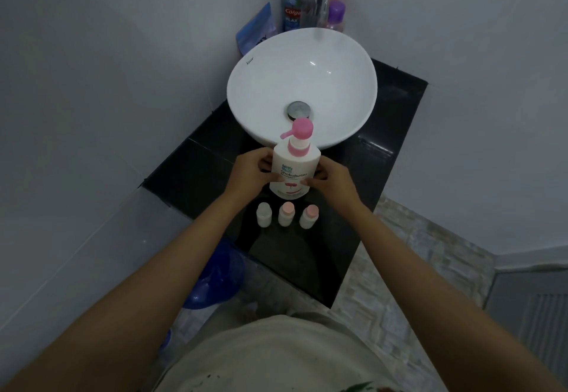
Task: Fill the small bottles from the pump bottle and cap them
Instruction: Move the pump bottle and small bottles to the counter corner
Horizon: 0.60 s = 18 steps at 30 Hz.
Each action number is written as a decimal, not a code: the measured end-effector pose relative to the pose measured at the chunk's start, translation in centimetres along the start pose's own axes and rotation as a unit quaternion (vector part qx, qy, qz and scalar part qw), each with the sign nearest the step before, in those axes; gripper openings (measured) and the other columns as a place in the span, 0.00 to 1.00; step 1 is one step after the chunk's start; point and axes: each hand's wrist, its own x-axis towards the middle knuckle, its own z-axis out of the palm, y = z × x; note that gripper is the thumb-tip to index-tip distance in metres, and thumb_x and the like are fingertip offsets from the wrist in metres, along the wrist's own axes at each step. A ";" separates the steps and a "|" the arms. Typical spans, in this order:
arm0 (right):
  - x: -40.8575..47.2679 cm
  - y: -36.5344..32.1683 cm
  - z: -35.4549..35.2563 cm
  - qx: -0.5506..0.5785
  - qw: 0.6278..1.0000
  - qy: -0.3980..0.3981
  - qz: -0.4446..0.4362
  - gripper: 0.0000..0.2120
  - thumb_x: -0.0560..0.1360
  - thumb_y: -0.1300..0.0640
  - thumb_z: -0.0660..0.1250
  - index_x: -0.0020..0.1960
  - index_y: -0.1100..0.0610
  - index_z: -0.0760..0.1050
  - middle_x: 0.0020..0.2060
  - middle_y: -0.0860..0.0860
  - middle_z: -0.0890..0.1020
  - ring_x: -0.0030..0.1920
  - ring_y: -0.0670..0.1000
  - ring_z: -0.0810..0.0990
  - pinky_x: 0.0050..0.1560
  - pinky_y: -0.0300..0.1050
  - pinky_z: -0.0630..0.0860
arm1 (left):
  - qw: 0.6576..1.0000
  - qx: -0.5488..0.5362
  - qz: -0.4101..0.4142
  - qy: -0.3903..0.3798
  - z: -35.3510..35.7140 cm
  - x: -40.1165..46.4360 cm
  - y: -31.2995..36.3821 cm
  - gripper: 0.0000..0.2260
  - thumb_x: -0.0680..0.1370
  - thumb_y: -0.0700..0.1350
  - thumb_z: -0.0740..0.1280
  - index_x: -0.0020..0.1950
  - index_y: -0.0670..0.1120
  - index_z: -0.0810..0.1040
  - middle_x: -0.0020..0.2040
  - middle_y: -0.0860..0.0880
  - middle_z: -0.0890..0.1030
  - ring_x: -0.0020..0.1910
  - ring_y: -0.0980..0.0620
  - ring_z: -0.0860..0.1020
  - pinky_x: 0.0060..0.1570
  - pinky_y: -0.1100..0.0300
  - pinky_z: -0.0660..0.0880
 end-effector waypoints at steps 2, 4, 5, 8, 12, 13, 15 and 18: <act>0.2 -0.3 0.1 -0.012 1.000 -0.013 -0.011 0.16 0.70 0.59 0.72 0.57 0.54 0.76 0.47 0.49 0.82 0.45 0.49 0.81 0.50 0.54 0.79 | 1.000 0.001 -0.006 0.020 -0.2 -0.6 -0.2 0.17 0.66 0.35 0.76 0.52 0.44 0.80 0.48 0.49 0.83 0.49 0.52 0.82 0.49 0.60 0.79; 0.5 -1.0 0.4 -0.021 0.999 -0.030 -0.030 0.16 0.70 0.59 0.72 0.57 0.53 0.76 0.47 0.49 0.82 0.45 0.49 0.81 0.49 0.54 0.80 | 0.999 0.002 -0.008 0.045 -0.9 -1.2 -0.3 0.16 0.66 0.36 0.76 0.51 0.44 0.80 0.48 0.49 0.83 0.49 0.53 0.82 0.49 0.60 0.79; 0.8 -1.4 0.5 -0.029 0.998 -0.040 -0.042 0.17 0.70 0.58 0.72 0.58 0.53 0.76 0.48 0.49 0.82 0.45 0.49 0.81 0.49 0.54 0.80 | 0.998 0.002 -0.007 0.059 -1.4 -1.5 -0.4 0.16 0.66 0.37 0.77 0.51 0.44 0.81 0.48 0.50 0.84 0.49 0.54 0.82 0.48 0.60 0.80; 2.3 -3.8 1.2 -0.056 0.992 -0.075 -0.087 0.16 0.69 0.58 0.73 0.56 0.55 0.76 0.50 0.50 0.83 0.47 0.50 0.81 0.50 0.52 0.79 | 0.994 0.002 -0.007 0.109 -3.7 -2.8 -0.2 0.15 0.66 0.39 0.77 0.50 0.47 0.80 0.45 0.55 0.83 0.45 0.61 0.81 0.46 0.67 0.78; 5.2 -8.3 3.0 -0.054 0.977 -0.161 -0.133 0.12 0.69 0.60 0.73 0.52 0.56 0.77 0.45 0.47 0.83 0.45 0.49 0.81 0.48 0.46 0.77 | 0.980 0.001 -0.024 0.198 -7.2 -4.1 -0.4 0.15 0.65 0.40 0.78 0.47 0.51 0.80 0.41 0.59 0.81 0.37 0.67 0.79 0.40 0.72 0.76; 6.0 -9.4 3.7 -0.049 0.971 -0.186 -0.142 0.12 0.69 0.61 0.73 0.51 0.54 0.77 0.44 0.46 0.82 0.44 0.47 0.80 0.47 0.44 0.75 | 0.975 0.001 -0.031 0.220 -8.1 -4.3 -0.7 0.15 0.65 0.40 0.79 0.47 0.51 0.80 0.41 0.59 0.81 0.36 0.67 0.78 0.39 0.72 0.76; 7.7 -11.2 5.4 -0.038 0.959 -0.232 -0.156 0.14 0.69 0.62 0.73 0.53 0.54 0.77 0.47 0.49 0.83 0.47 0.48 0.81 0.49 0.43 0.75 | 0.963 0.005 -0.049 0.264 -9.6 -4.5 -1.4 0.15 0.64 0.40 0.79 0.48 0.49 0.80 0.41 0.57 0.81 0.35 0.67 0.78 0.38 0.73 0.76; 10.4 -13.1 8.3 -0.035 0.944 -0.287 -0.162 0.18 0.69 0.64 0.72 0.59 0.59 0.76 0.54 0.56 0.82 0.53 0.54 0.81 0.57 0.49 0.76 | 0.945 0.027 -0.081 0.316 -11.5 -4.6 -2.6 0.15 0.64 0.42 0.79 0.47 0.47 0.81 0.40 0.55 0.81 0.35 0.62 0.78 0.37 0.70 0.76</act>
